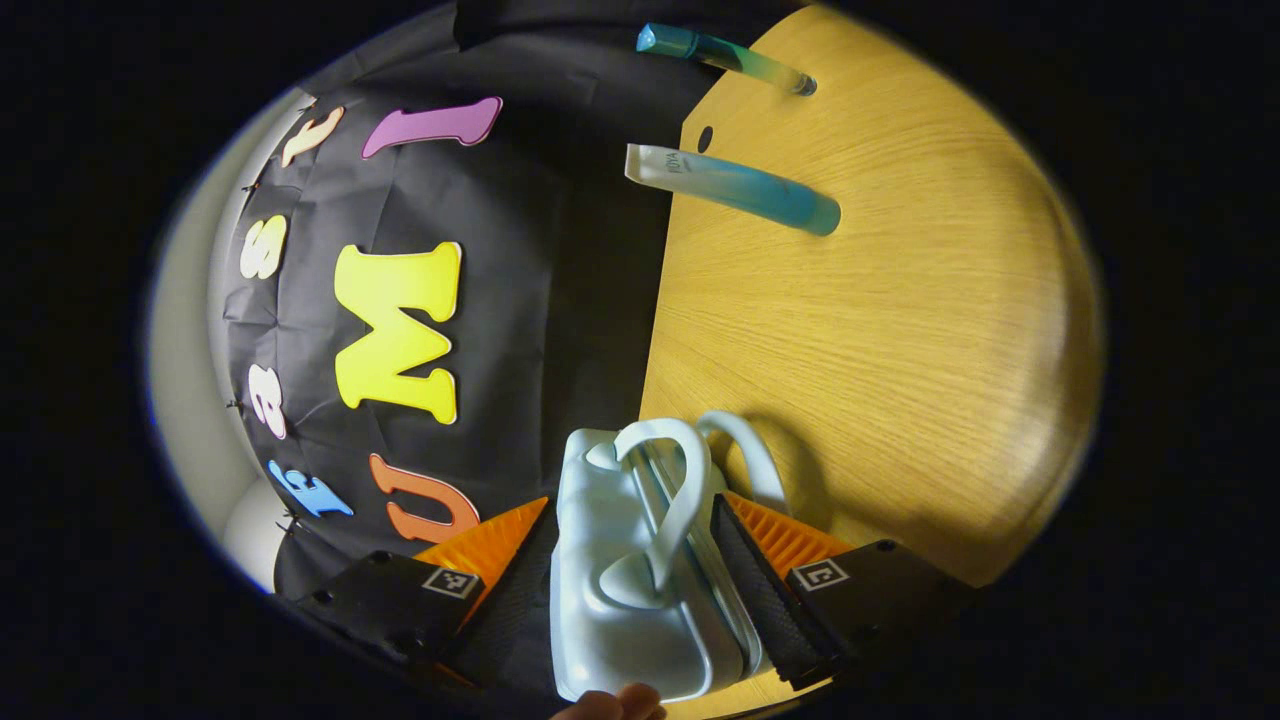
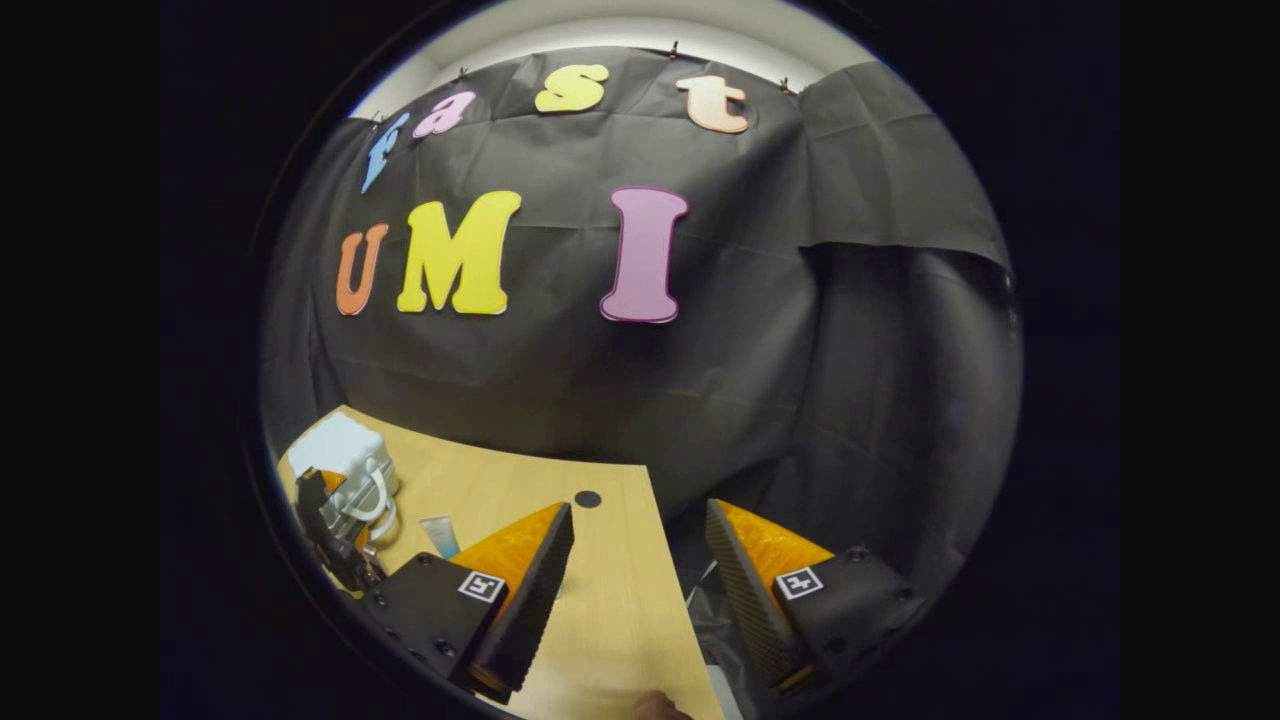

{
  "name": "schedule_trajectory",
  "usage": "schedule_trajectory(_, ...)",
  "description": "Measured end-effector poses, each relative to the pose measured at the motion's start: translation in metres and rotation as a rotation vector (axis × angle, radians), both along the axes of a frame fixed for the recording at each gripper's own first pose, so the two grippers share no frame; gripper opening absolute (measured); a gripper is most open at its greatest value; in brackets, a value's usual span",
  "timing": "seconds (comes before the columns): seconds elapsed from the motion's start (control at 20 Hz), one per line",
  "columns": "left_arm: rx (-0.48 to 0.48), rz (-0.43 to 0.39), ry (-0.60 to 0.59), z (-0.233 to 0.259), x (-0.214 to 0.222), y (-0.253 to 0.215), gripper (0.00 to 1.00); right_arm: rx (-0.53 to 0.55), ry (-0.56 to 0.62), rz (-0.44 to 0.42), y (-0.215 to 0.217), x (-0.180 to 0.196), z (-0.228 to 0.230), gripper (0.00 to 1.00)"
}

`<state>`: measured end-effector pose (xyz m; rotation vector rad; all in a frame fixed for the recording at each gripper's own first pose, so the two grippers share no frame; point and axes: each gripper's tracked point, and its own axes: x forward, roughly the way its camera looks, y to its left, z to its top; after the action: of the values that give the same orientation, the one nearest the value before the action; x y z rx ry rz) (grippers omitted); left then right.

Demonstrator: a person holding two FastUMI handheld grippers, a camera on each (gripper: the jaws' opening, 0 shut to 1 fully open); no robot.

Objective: First open the suitcase, pack the skin care products into it, and then close the suitcase.

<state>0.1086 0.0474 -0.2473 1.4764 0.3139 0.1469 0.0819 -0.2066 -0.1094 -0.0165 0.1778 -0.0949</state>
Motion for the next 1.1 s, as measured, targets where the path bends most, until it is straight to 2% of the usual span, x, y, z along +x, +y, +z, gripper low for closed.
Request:
schedule_trajectory(0.1, 0.035, 0.004, -0.004, 0.002, 0.001, 0.001, 0.92, 0.0, 0.011, 0.013, 0.0, 0.002, -0.004, 0.79)
schedule_trajectory(0.15, 0.037, 0.006, 0.0, 0.001, 0.001, 0.001, 0.71, 0.003, 0.019, 0.02, 0.001, 0.002, -0.006, 0.8)
schedule_trajectory(0.25, 0.07, 0.025, 0.0, 0.005, 0.0, 0.003, 0.63, 0.007, 0.028, 0.035, 0.004, 0.003, -0.008, 0.79)
schedule_trajectory(0.3, 0.067, 0.03, 0.012, 0.003, 0.001, 0.005, 0.61, 0.008, 0.029, 0.043, 0.006, 0.002, -0.01, 0.8)
schedule_trajectory(0.35, 0.066, 0.039, 0.021, 0.0, 0.001, 0.007, 0.51, 0.009, 0.029, 0.049, 0.007, 0.001, -0.011, 0.79)
schedule_trajectory(0.4, 0.058, 0.047, 0.045, -0.006, 0.001, 0.008, 0.46, 0.007, 0.03, 0.053, 0.009, 0.0, -0.011, 0.8)
schedule_trajectory(0.55, 0.041, 0.043, 0.124, -0.016, 0.005, 0.007, 0.22, -0.003, 0.03, 0.06, 0.018, -0.003, -0.01, 0.8)
schedule_trajectory(0.75, -0.016, 0.009, 0.063, 0.001, 0.002, 0.007, 0.04, -0.008, 0.031, 0.036, 0.038, -0.012, 0.0, 0.79)
schedule_trajectory(0.85, -0.064, 0.0, 0.062, 0.006, 0.0, 0.012, 0.03, -0.026, 0.017, 0.018, 0.052, -0.017, 0.01, 0.79)
schedule_trajectory(1.0, -0.196, -0.036, 0.029, 0.025, -0.006, 0.011, 0.0, -0.046, -0.001, -0.008, 0.074, -0.024, 0.026, 0.8)
schedule_trajectory(1.1, -0.273, -0.052, -0.005, 0.049, -0.013, 0.014, 0.02, -0.054, -0.02, -0.019, 0.092, -0.027, 0.04, 0.79)
